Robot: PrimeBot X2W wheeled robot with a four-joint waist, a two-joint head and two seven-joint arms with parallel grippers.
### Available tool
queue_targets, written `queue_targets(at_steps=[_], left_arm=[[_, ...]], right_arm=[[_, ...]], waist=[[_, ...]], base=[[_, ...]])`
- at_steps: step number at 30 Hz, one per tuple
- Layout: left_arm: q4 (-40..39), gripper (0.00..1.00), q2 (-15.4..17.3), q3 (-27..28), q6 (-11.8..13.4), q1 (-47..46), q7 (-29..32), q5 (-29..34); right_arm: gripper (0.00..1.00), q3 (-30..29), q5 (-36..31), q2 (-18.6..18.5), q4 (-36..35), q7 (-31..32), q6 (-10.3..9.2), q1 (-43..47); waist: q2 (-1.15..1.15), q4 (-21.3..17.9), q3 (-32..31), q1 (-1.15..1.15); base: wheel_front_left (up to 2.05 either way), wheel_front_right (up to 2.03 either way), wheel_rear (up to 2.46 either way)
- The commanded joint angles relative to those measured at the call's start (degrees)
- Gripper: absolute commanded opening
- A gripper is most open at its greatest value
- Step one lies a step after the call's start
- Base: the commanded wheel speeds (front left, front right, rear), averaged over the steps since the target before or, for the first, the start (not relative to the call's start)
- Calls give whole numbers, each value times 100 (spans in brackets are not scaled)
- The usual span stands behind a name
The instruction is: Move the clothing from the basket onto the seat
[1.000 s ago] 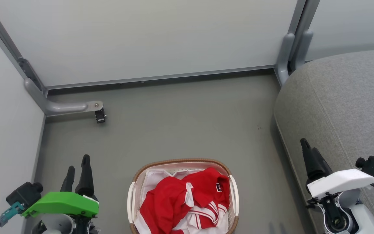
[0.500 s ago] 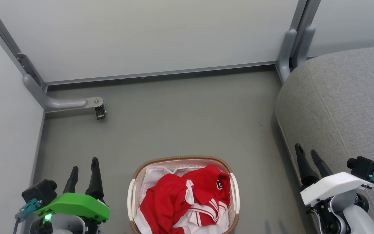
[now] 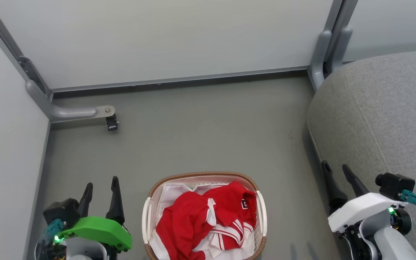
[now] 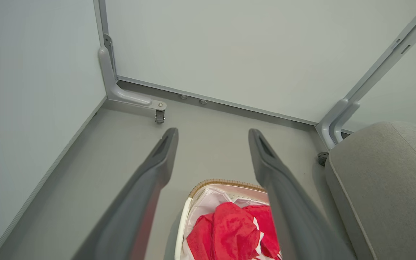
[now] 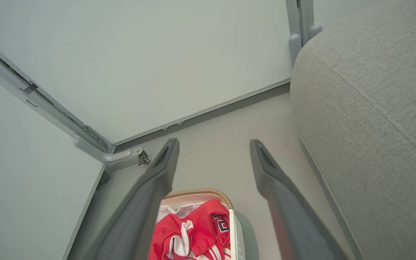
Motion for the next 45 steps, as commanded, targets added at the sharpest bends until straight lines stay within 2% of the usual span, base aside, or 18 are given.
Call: queue_targets(at_steps=[1, 14, 29, 38, 45], left_arm=[[-26, 100, 85, -31, 49, -81, -63, 179], [-216, 100, 13, -86, 281, 71, -241, 835], [-512, 100, -56, 99, 297, 261, -433, 1593], [-387, 100, -144, 74, 132, 302, -529, 1987], [-169, 100, -227, -214, -82, -38, -609, 2400]], right_arm=[[100, 15, -173, -34, -15, -66, 2, -126], [100, -110, -952, 65, -32, -245, 2, -48], [100, -406, -1755, 218, -362, -429, 1, 70], [100, -354, -2170, 185, -168, -536, 1, -4], [100, -280, -2453, 160, -240, -607, 1, -309]], waist=[[0, 0, 3, 0], [0, 12, 8, 0], [0, 2, -50, 0], [0, -30, 145, 0], [0, -168, 776, 0]], base=[[0, 0, 0], [0, 0, 0], [0, 0, 0], [0, 0, 0], [0, 0, 0]])
